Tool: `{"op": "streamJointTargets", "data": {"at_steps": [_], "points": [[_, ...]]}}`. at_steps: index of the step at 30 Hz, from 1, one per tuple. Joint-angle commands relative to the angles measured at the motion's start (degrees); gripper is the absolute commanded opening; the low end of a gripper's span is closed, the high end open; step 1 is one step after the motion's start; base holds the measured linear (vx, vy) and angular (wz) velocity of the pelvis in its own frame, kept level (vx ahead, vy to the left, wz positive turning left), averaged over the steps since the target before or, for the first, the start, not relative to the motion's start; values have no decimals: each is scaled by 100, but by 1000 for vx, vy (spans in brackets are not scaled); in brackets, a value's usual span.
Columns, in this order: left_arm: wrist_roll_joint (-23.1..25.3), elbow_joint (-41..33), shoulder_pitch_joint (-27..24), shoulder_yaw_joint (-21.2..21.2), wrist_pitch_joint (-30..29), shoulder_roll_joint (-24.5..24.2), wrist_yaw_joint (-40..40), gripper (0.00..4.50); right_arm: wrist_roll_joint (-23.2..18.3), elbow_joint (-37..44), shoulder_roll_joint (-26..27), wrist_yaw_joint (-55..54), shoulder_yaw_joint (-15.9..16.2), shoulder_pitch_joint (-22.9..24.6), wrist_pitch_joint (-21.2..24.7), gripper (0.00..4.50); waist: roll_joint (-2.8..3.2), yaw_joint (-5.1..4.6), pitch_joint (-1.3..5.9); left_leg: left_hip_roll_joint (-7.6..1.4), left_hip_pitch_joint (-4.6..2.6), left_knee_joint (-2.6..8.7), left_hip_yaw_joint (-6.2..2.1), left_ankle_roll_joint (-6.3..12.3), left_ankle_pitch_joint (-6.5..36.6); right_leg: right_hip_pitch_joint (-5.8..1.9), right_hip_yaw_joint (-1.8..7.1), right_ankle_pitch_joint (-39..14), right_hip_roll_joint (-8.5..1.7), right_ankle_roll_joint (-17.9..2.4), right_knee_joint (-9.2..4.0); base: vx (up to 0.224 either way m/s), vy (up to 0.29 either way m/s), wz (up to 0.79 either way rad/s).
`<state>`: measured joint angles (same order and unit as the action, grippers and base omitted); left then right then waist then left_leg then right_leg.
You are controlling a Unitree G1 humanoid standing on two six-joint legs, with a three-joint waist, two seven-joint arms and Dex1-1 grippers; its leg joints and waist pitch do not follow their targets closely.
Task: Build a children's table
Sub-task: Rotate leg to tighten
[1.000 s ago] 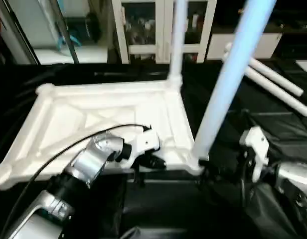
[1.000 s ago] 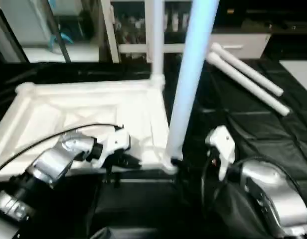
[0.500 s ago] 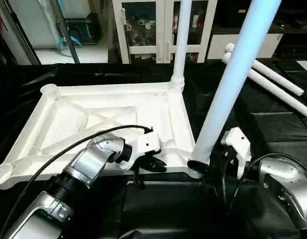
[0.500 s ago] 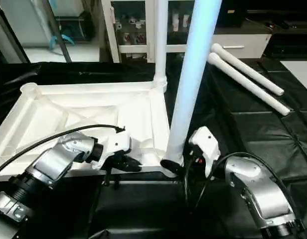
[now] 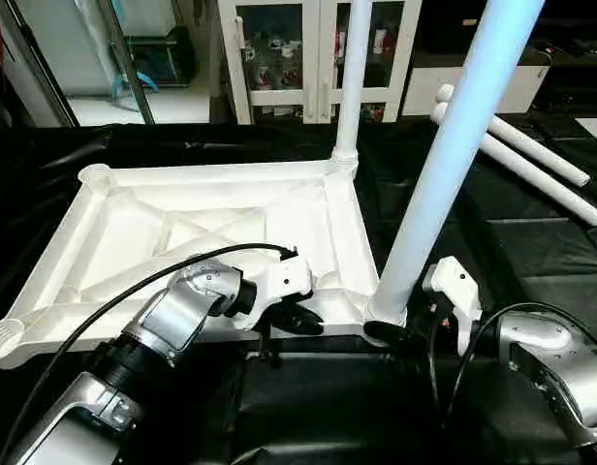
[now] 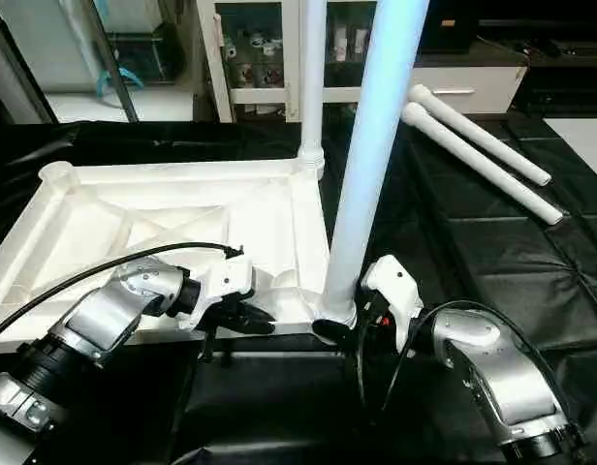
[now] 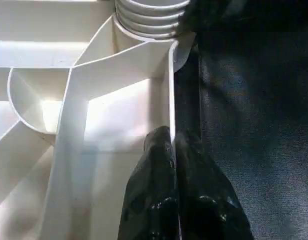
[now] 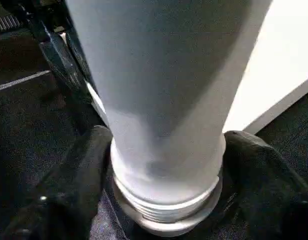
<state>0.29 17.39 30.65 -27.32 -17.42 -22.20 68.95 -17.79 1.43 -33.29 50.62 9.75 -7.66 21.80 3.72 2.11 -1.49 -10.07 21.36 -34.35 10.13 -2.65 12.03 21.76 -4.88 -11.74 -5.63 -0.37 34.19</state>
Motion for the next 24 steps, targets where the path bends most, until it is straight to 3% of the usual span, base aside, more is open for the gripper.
{"op": "streamJointTargets", "data": {"at_steps": [1,13,17,18,19,20,22,24], "points": [[142,120,-90,-260,-71,-10,112,0,37,-73,17,30,73,-131,-70,319,-64,-18,281,-328,-62,404,-105,563,612,-262,280,-221,-330,-1450,-320,0,0,0],[134,99,-98,-258,-116,-40,151,0,133,-203,185,56,134,-224,-105,273,-72,-34,269,-322,-62,416,-107,489,757,-265,290,-428,-325,-1424,-334,0,0,0],[147,187,-91,-204,-193,54,-20,0,342,-579,538,-491,99,-267,-221,272,-77,-56,250,-312,-58,432,-104,409,874,-246,304,-666,-319,-1389,-357,0,0,0],[188,293,-61,-159,-199,152,-215,0,408,-751,712,-764,54,-285,-239,272,-101,-75,228,-303,-42,458,-111,332,1045,-250,306,-947,-319,-1335,-385,0,0,0],[238,443,-10,-98,-225,300,-486,0,488,-946,929,-1095,10,-301,-304,272,-84,-103,191,-291,-63,486,-112,205,1399,-216,308,-1544,-310,-1202,-439,-51,-4,-7],[281,587,45,-31,-255,450,-758,0,558,-1120,1124,-1399,-29,-323,-358,272,-101,-122,162,-278,-135,492,-114,54,1792,-165,317,-2171,-316,-1069,-519,0,0,0],[332,825,149,109,-340,724,-1269,0,664,-1401,1430,-1911,-112,-394,-403,272,-99,-185,141,-261,-176,508,-153,-128,2167,-126,319,-2656,-309,-921,-563,-26,7,0],[368,985,231,202,-389,915,-1634,0,771,-1629,1644,-2336,-175,-484,-437,272,-93,-249,123,-259,-208,526,-191,-190,2511,-103,298,-3010,-305,-730,-622,-55,17,0]]}}
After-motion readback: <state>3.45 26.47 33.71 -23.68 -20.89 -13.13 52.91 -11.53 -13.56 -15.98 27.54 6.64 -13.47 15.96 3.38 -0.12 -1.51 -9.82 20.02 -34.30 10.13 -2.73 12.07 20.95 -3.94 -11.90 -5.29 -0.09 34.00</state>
